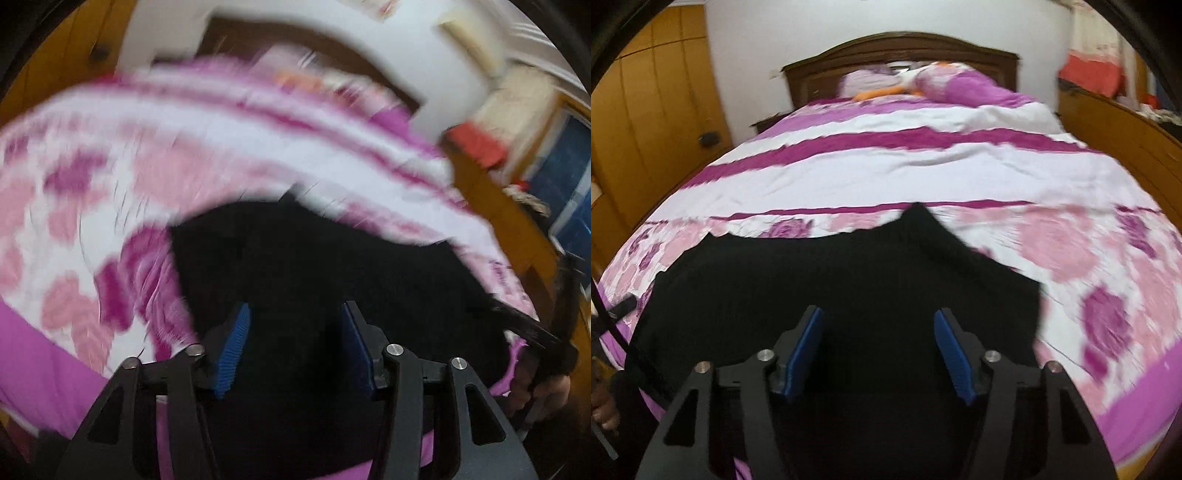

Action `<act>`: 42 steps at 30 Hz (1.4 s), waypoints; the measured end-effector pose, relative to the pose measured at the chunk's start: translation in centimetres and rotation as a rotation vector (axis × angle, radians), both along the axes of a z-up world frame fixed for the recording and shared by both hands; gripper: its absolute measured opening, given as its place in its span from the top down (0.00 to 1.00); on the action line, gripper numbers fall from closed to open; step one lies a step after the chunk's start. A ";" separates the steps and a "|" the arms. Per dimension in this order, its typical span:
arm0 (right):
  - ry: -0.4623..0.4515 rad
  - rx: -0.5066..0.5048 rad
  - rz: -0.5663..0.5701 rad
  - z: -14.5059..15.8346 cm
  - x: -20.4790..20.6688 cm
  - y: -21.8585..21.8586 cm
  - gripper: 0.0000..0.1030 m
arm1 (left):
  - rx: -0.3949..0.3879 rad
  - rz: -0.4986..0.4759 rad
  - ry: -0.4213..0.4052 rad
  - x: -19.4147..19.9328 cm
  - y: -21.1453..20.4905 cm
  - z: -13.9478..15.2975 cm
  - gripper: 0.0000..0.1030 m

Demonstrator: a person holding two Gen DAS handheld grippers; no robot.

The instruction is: Fold small clothes

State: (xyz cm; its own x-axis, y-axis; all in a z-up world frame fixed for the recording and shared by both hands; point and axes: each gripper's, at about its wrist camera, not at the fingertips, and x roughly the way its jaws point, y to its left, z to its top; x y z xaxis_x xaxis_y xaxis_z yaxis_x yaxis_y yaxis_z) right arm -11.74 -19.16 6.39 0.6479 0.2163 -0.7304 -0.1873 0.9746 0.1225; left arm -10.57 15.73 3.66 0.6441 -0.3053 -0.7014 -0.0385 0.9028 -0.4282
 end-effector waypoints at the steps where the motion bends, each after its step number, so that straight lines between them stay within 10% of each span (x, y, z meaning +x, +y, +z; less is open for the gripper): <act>1: 0.014 -0.003 0.010 -0.5 0.6 0.1 0.37 | -0.067 0.022 0.035 0.3 1.3 -0.8 0.77; 9: -0.004 -0.174 -0.070 -1.5 3.0 -1.5 0.34 | -0.095 0.291 -0.014 -3.7 8.4 -1.4 0.75; 13: -0.067 -0.256 -0.116 -0.2 2.4 -1.3 0.32 | -0.268 0.270 -0.044 -5.9 9.7 -2.1 0.70; 17: -0.069 -0.221 -0.129 0.8 1.4 -1.0 0.31 | -0.504 0.237 -0.105 -7.3 11.5 -2.5 0.37; 20: -0.064 -0.157 -0.127 1.2 0.3 -0.7 0.29 | -0.639 0.202 -0.129 -8.0 12.1 -2.9 0.33; 30: -0.070 -0.130 -0.052 1.0 -2.8 1.3 0.19 | -0.558 0.216 -0.030 -6.2 9.0 -5.0 0.33; 38: -0.009 -0.077 0.019 -0.8 -3.2 2.8 0.19 | -0.873 0.082 -0.007 -6.2 7.7 -6.5 0.32; 42: -0.013 -0.061 0.079 0.0 -3.4 5.4 0.19 | -0.867 0.073 0.014 -6.6 7.3 -6.6 0.33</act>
